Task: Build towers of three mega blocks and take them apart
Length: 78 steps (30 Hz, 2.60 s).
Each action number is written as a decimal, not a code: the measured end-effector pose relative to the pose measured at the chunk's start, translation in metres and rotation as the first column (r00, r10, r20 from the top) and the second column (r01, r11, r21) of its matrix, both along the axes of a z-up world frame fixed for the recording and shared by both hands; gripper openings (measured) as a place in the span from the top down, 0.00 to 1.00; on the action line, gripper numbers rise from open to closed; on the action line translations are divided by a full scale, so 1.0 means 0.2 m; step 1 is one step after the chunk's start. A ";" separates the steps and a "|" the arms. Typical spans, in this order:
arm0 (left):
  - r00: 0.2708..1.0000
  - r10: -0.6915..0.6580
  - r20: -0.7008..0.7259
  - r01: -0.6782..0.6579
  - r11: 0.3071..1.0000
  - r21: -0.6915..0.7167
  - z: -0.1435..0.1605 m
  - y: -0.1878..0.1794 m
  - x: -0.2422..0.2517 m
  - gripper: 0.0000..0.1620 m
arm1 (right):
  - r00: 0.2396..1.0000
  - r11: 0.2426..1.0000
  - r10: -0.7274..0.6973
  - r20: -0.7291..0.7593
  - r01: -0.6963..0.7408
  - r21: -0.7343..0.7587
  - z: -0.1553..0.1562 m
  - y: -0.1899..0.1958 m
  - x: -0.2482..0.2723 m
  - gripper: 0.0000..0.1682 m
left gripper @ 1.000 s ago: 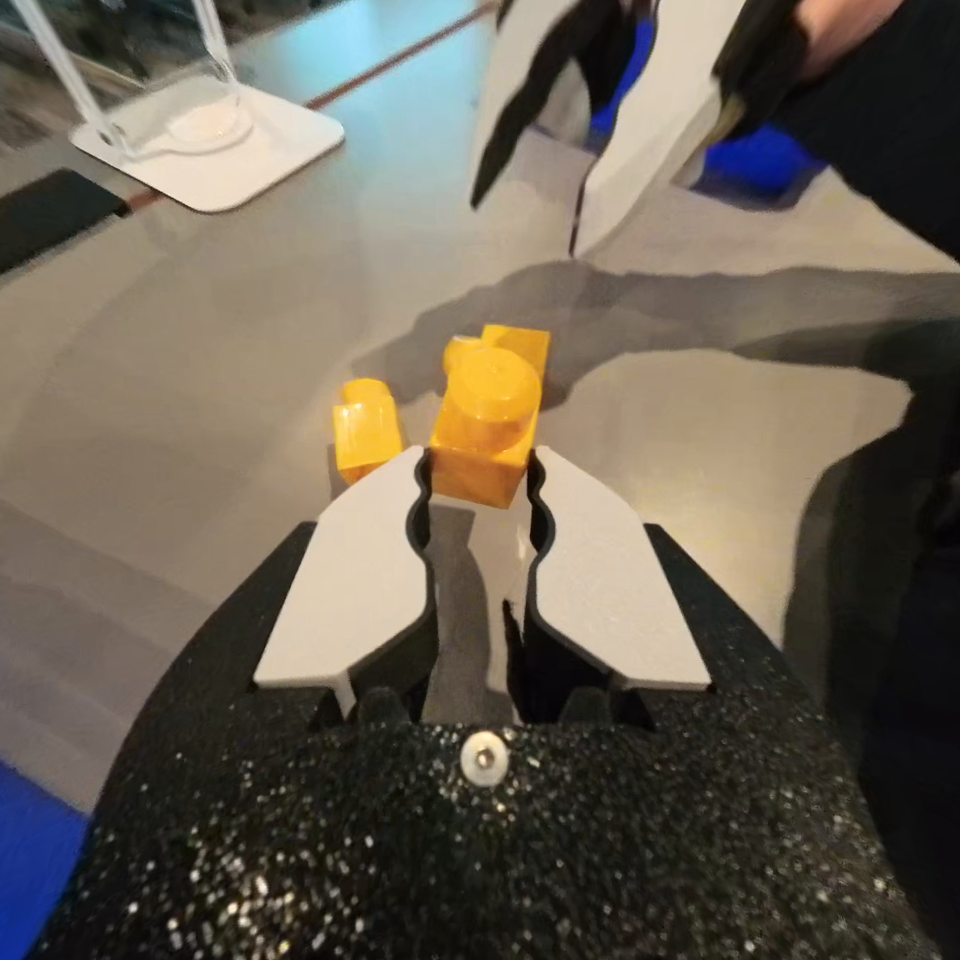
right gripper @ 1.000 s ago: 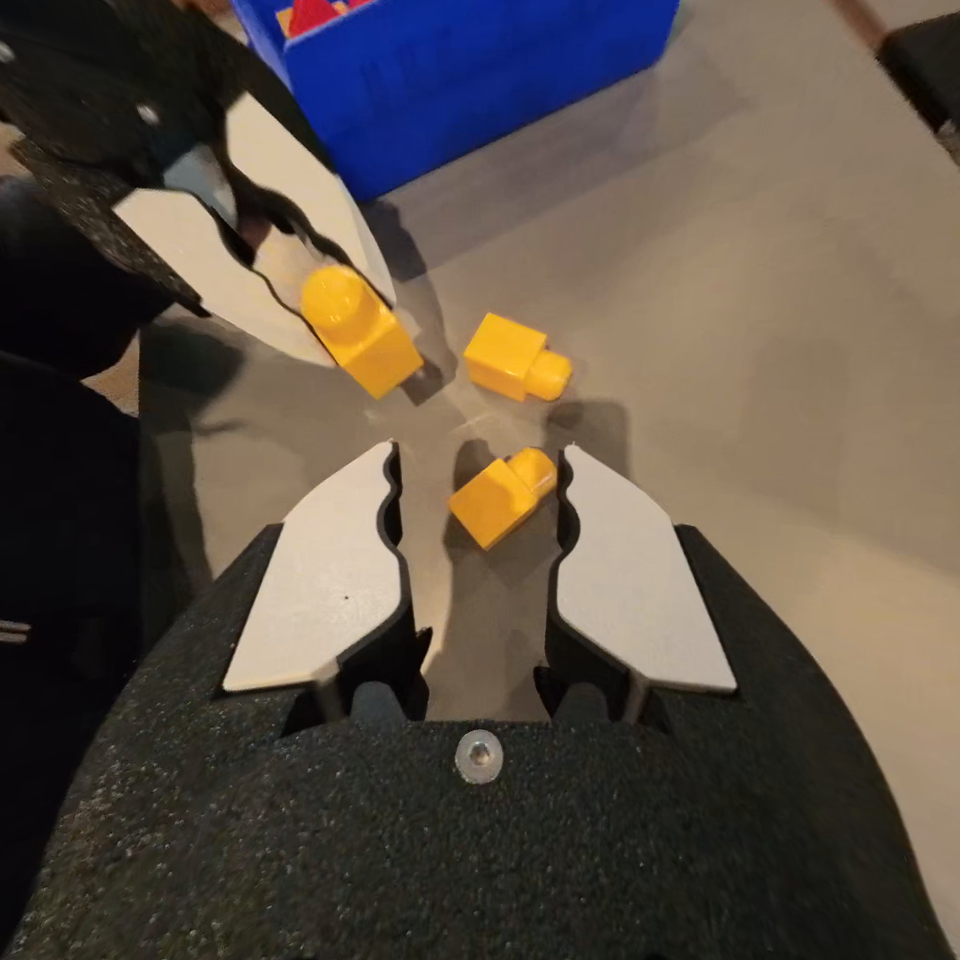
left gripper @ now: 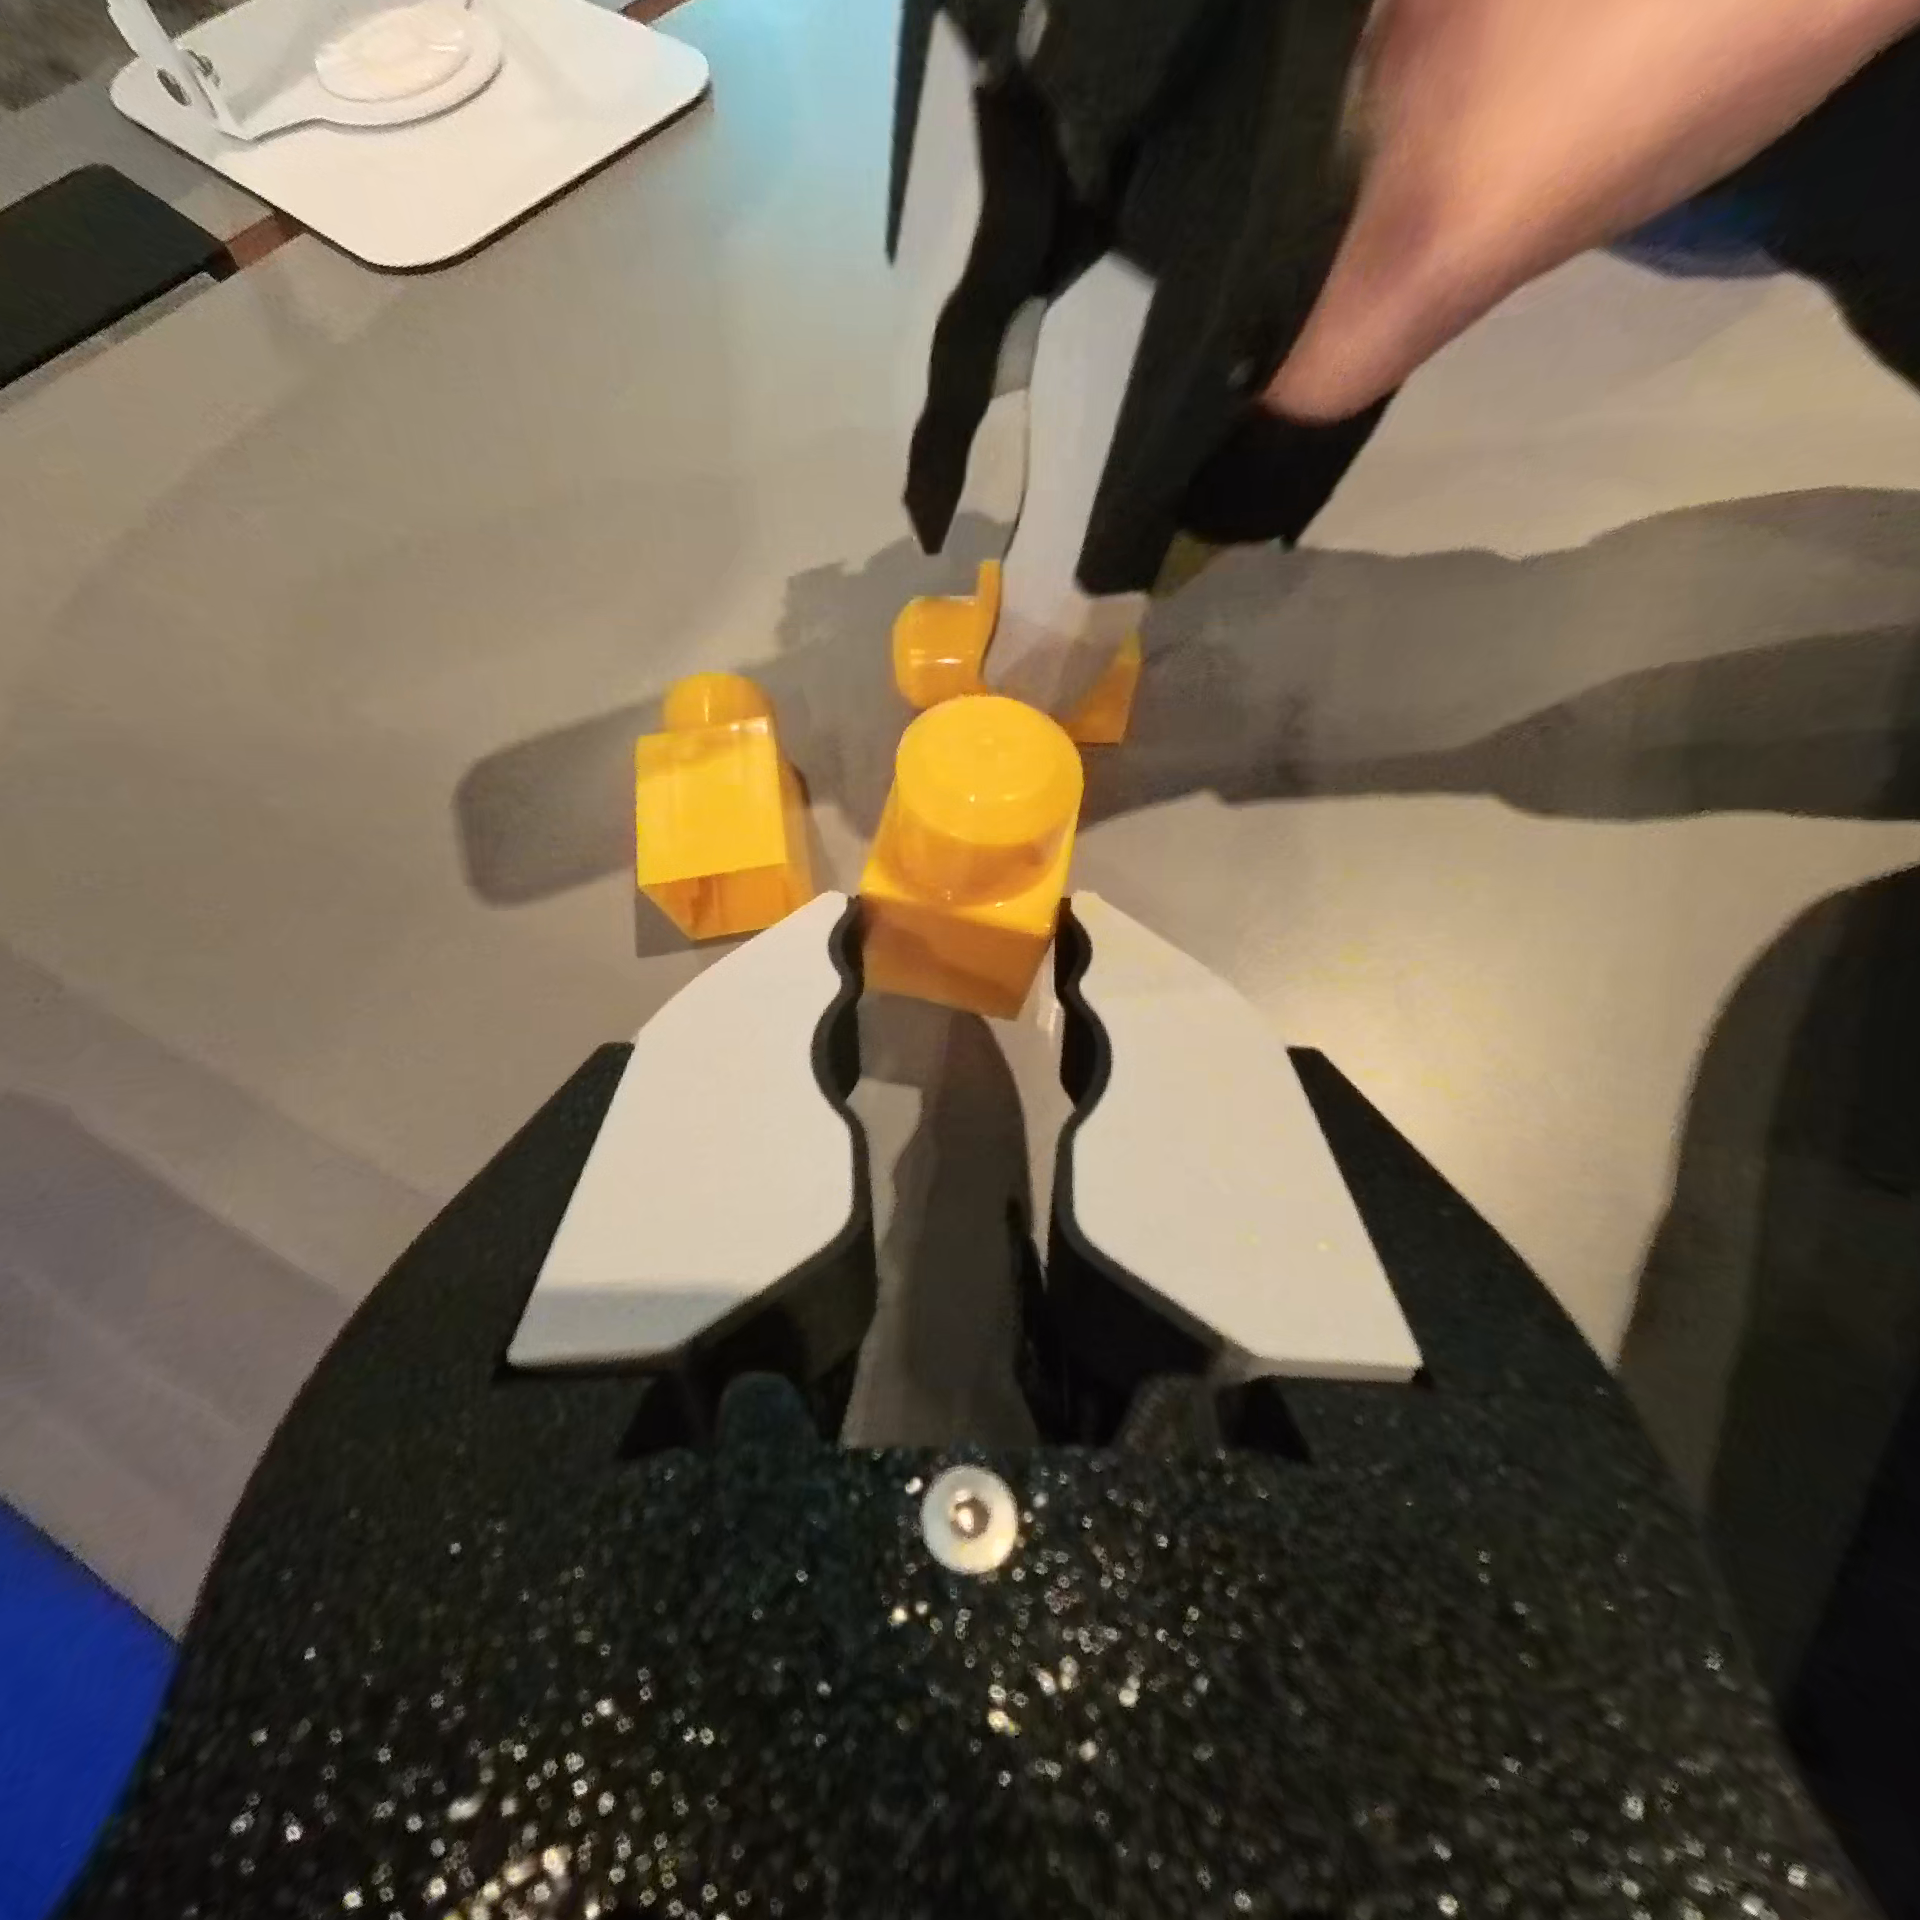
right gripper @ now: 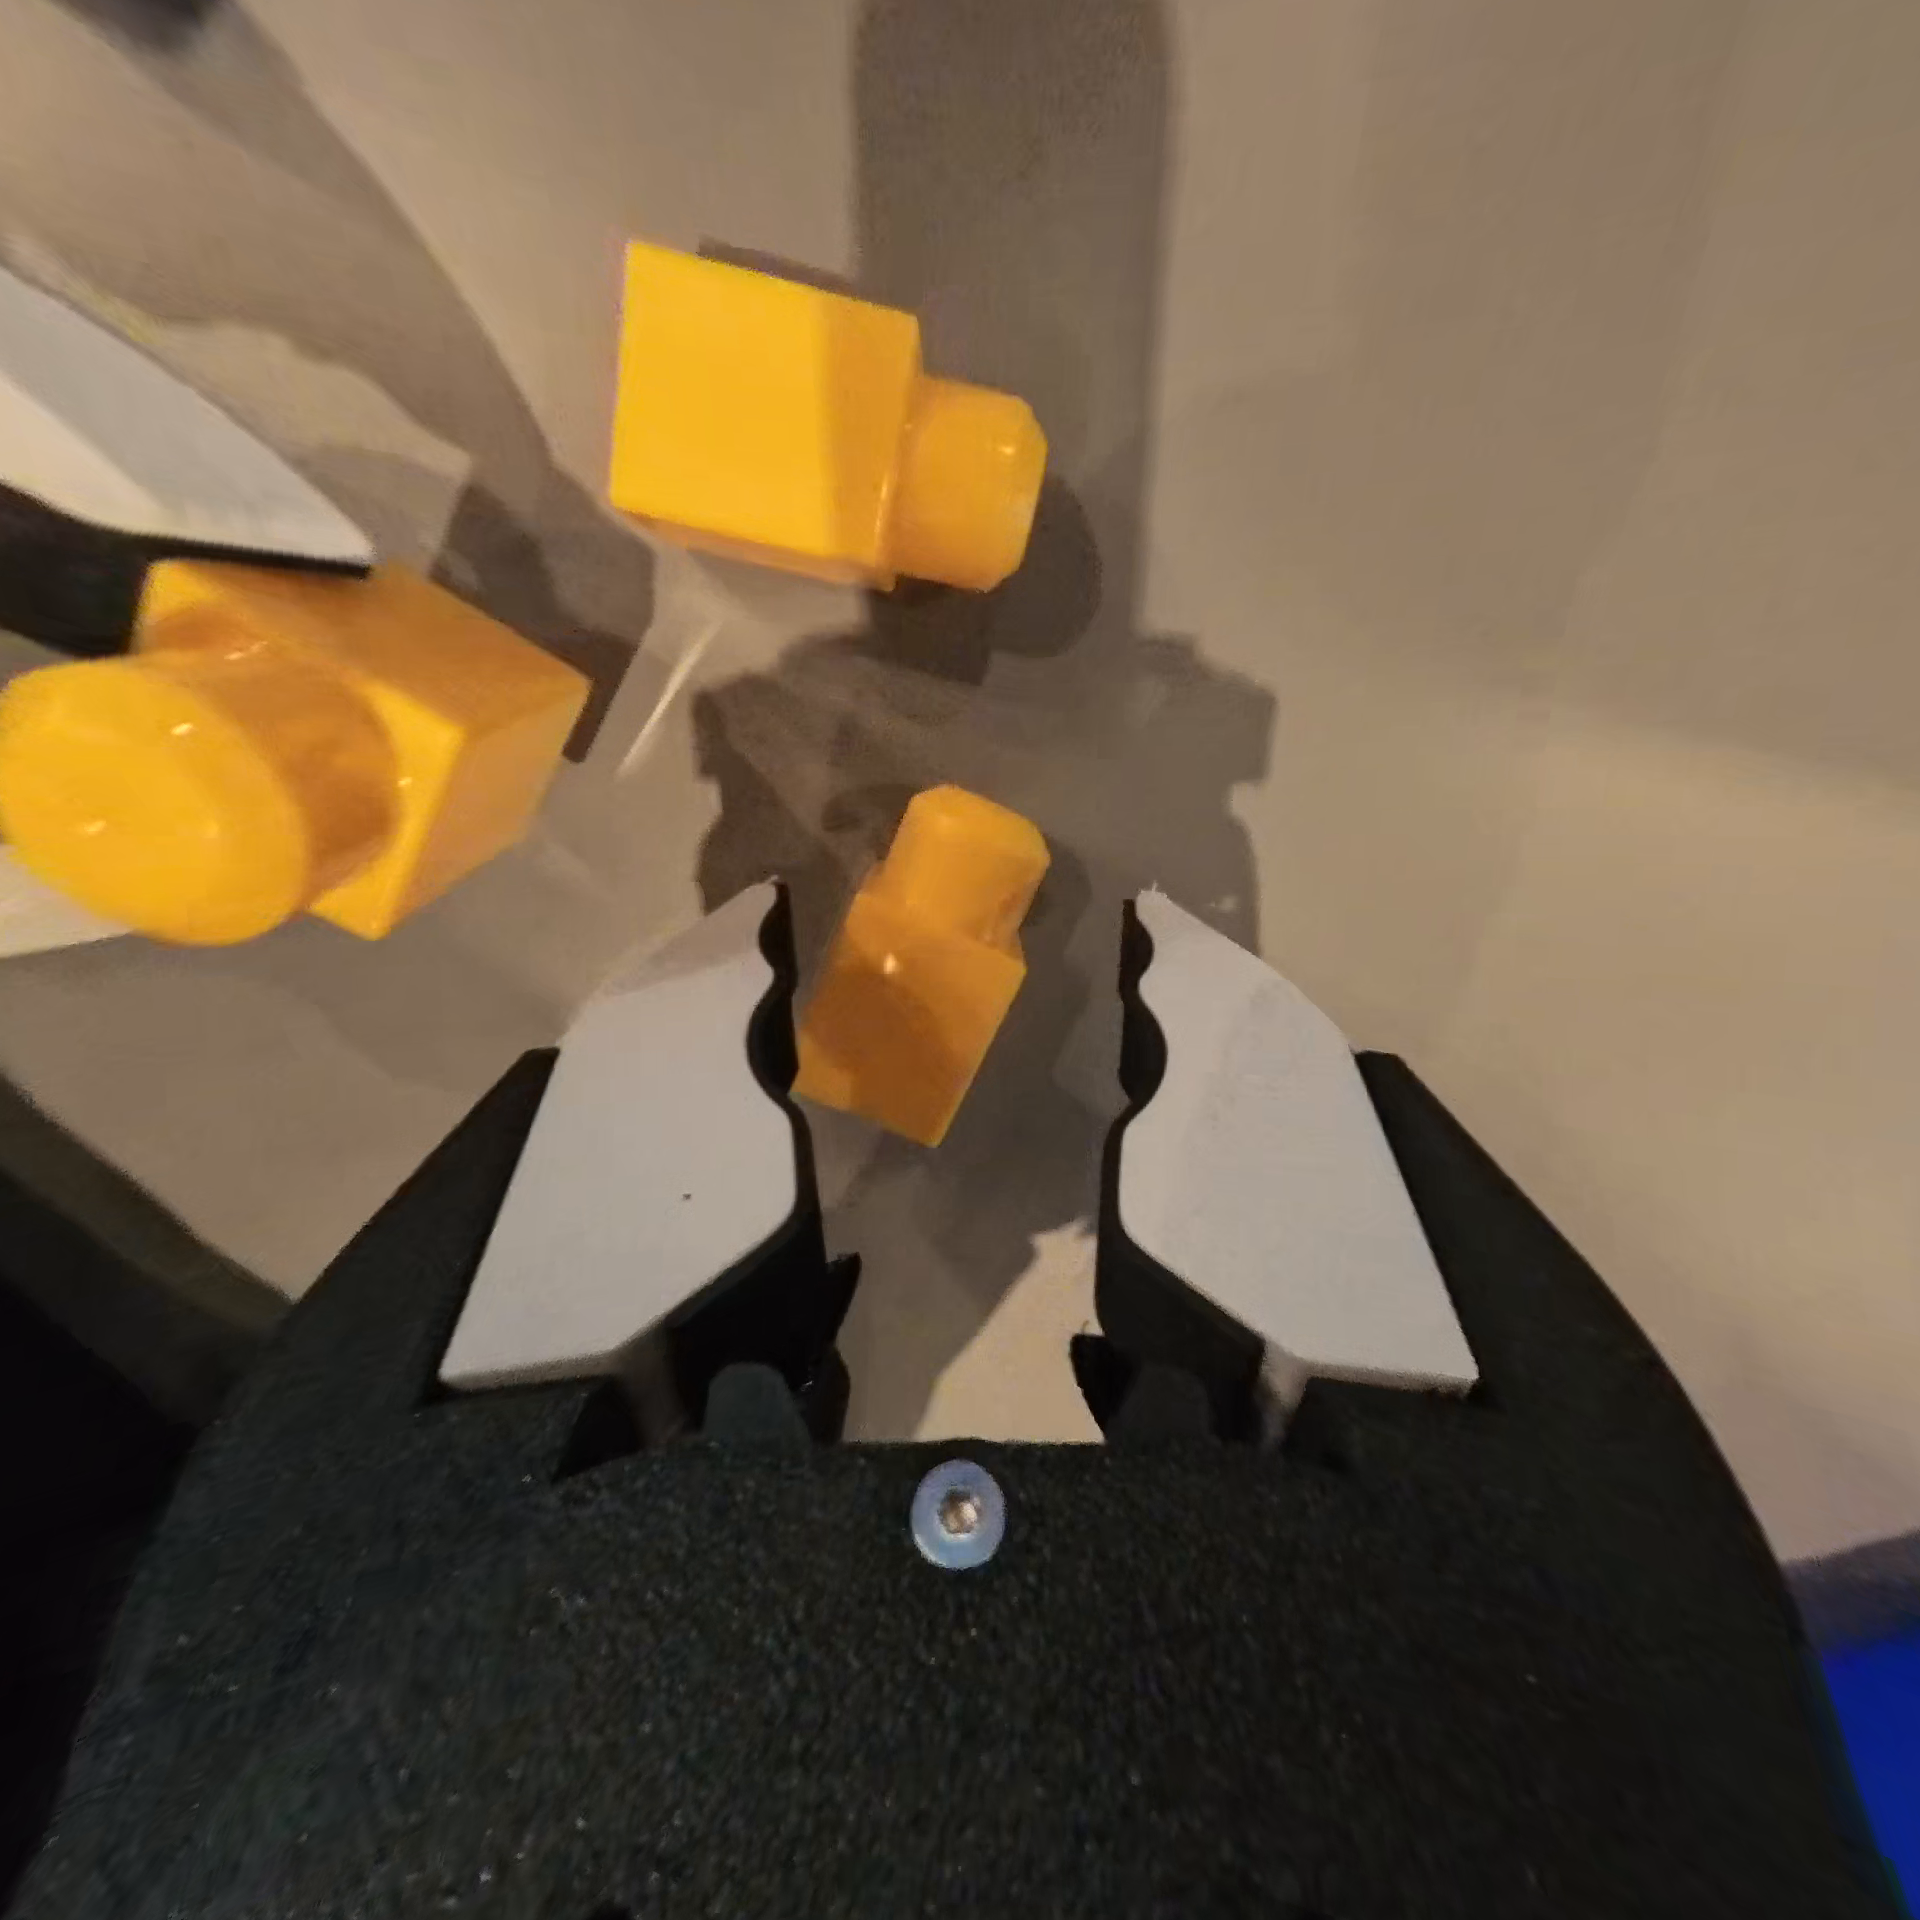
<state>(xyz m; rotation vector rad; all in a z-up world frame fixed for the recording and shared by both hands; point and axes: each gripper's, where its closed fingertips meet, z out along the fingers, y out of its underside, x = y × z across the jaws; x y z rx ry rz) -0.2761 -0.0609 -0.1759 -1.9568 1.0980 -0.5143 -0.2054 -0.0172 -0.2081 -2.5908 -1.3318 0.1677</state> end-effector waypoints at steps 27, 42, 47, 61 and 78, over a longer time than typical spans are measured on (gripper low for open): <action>0.960 -0.239 0.149 0.249 0.967 -0.056 0.07 0.06 0.40 0.78 | 0.314 0.785 0.552 -0.772 0.115 0.609 0.73 -0.11 0.28 0.81; 0.919 -0.357 0.167 0.369 0.928 -0.050 0.19 0.05 0.53 0.79 | 0.074 0.801 0.598 -0.798 -0.003 0.599 0.76 -0.14 0.15 0.81; 0.899 -0.372 0.232 0.377 0.926 0.022 0.27 0.04 0.52 0.79 | 0.086 0.742 0.666 -0.741 0.030 0.670 0.77 -0.17 0.13 0.81; 0.907 -0.378 0.184 0.363 0.925 0.108 0.33 0.04 0.51 0.79 | 0.254 0.662 0.732 -0.632 -0.044 0.748 0.78 -0.21 0.12 0.82; 0.866 -0.376 0.329 0.377 0.924 0.064 0.37 0.04 0.52 0.77 | 0.169 0.731 0.658 -0.734 0.088 0.676 0.89 -0.17 0.08 0.82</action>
